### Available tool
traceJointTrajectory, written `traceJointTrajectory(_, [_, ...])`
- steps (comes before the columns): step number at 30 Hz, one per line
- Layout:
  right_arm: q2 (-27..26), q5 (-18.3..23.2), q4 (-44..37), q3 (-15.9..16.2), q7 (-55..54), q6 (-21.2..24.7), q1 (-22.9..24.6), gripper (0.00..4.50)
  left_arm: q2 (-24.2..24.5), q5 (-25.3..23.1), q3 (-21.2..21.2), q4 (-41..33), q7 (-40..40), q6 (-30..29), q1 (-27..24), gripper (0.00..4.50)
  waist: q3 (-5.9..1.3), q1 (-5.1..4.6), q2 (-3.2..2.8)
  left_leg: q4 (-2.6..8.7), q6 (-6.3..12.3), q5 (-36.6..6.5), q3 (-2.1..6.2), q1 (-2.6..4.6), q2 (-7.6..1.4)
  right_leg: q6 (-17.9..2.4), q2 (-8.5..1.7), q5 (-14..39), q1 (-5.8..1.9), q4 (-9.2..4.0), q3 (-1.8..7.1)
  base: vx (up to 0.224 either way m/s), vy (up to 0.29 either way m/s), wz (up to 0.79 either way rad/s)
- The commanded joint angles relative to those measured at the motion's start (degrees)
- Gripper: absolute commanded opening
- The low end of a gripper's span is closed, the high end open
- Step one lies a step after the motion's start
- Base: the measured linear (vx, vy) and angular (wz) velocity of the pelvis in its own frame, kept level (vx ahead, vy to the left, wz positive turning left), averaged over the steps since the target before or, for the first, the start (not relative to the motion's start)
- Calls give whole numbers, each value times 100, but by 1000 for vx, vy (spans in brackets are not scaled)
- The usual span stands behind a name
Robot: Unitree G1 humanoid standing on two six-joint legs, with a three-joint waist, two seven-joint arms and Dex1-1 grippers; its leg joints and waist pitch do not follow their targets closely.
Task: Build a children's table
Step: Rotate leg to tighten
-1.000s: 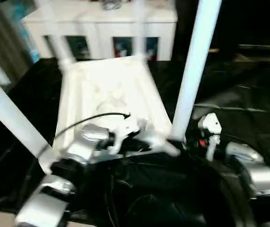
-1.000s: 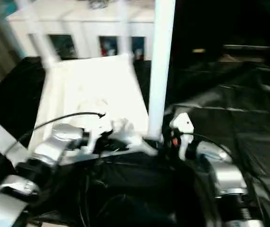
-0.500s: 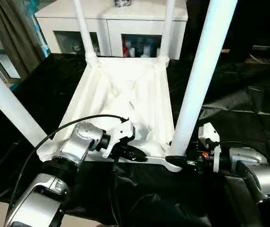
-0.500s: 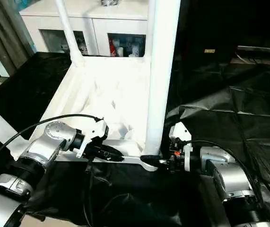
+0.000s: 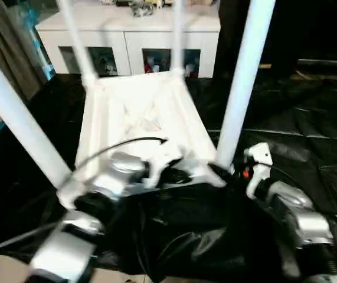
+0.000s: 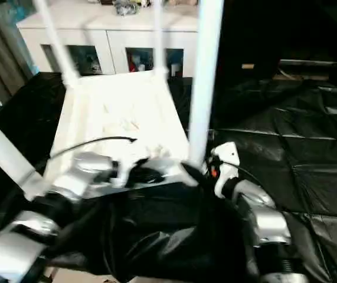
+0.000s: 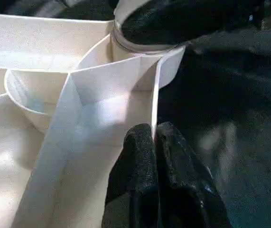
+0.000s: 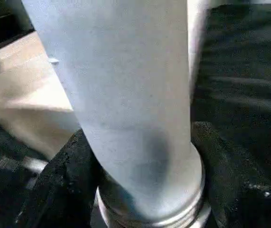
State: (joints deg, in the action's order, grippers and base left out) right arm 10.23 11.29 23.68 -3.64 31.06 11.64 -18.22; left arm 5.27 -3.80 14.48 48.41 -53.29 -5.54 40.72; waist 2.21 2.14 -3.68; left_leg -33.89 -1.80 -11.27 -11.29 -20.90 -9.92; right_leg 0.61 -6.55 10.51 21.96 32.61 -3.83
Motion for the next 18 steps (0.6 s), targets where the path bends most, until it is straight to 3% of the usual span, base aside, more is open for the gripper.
traceJointTrajectory(1, [-520,-288,434,483,-416,146,20,263,-465,-12,-117,124,953,-57,229,0,-187,-79,59,557,-201,-2856,254,149,-260,-581,-256,3515,-29,-611,90,0,0,0])
traceJointTrajectory(3, [-630,-352,449,644,-394,15,-34,263,-605,-21,-97,124,1039,-50,231,0,-191,-125,52,572,-179,-3019,277,144,-257,-512,-244,3517,-60,-640,45,0,0,0])
traceJointTrajectory(5, [-681,-282,366,718,-245,-70,-21,318,-667,-24,-53,85,993,-16,212,0,-200,-115,55,585,-116,-3029,270,147,-258,-495,-247,3412,-46,-651,65,0,0,0])
traceJointTrajectory(8, [-628,-222,251,720,-43,-100,21,339,-622,-31,4,29,810,48,184,0,-211,-90,43,598,-59,-2896,248,127,-267,-618,-258,3141,-39,-623,116,0,0,0])
traceJointTrajectory(9, [-568,-219,185,729,120,-125,47,369,-565,-34,13,29,670,120,175,0,-214,-85,47,606,-42,-2849,245,108,-273,-666,-259,3002,-57,-609,124,0,0,0])
traceJointTrajectory(11, [-447,-201,86,768,361,-160,84,369,-476,-28,25,16,486,217,158,0,-225,-76,51,607,-24,-2778,233,100,-279,-722,-260,2839,-63,-588,142,0,0,0])
traceJointTrajectory(13, [-261,-119,-24,833,688,-186,125,369,-371,9,47,-22,226,336,124,0,-250,-44,54,599,66,-2485,211,68,-287,-884,-270,2377,-106,-545,168,0,0,0])
traceJointTrajectory(15, [224,147,-375,895,1500,-58,255,369,-86,127,147,-217,-547,494,-9,0,-281,4,60,570,248,-2001,172,37,-307,-1117,-274,1668,-160,-462,197,27,-8,2])
traceJointTrajectory(18, [558,299,-585,916,2058,70,331,369,127,187,242,-326,-1093,629,-88,0,-308,48,67,511,494,-1561,134,18,-317,-1372,-276,1210,-189,-384,188,63,-25,4])
